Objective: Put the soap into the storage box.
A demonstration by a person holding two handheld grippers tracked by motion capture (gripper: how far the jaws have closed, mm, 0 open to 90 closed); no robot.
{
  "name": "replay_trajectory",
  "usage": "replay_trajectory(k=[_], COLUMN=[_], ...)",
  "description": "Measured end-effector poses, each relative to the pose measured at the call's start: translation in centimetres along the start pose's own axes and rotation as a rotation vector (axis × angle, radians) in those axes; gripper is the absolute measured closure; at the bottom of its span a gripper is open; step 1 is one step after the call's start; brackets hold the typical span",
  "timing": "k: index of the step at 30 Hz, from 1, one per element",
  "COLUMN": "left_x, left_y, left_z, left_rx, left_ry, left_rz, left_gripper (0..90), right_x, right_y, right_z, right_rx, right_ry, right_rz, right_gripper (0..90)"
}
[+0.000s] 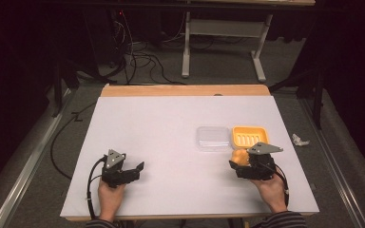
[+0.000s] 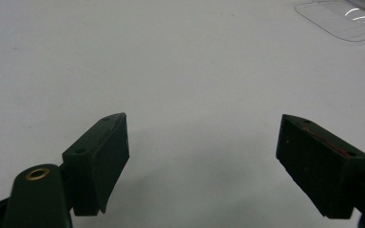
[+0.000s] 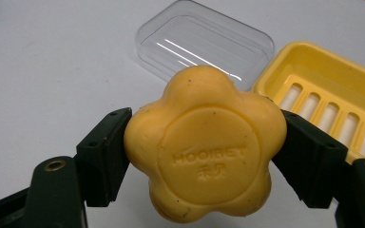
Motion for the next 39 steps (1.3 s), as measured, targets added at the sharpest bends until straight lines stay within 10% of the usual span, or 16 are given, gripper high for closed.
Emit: replay_trajectory(k=[39], left_x=[0.0], left_y=[-0.1], left_z=[0.0], left_rx=[-0.003], left_ry=[0.002], left_rz=[-0.002], left_gripper=[18.2], right_x=[1.1], right_y=[-0.4], right_z=[-5.9], right_rx=[-0.068], right_ry=[0.099], right_rz=[0.016], right_gripper=[26.3])
Point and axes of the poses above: each handheld gripper's, and its own axes: y roughly forward along the jaws, x roughly out of its top, z roughly to its left, the point moved 7 cm from there along y, roughly forward along the jaws, and after that the axes turned 13 degrees about -y, right-handed, at the moved point
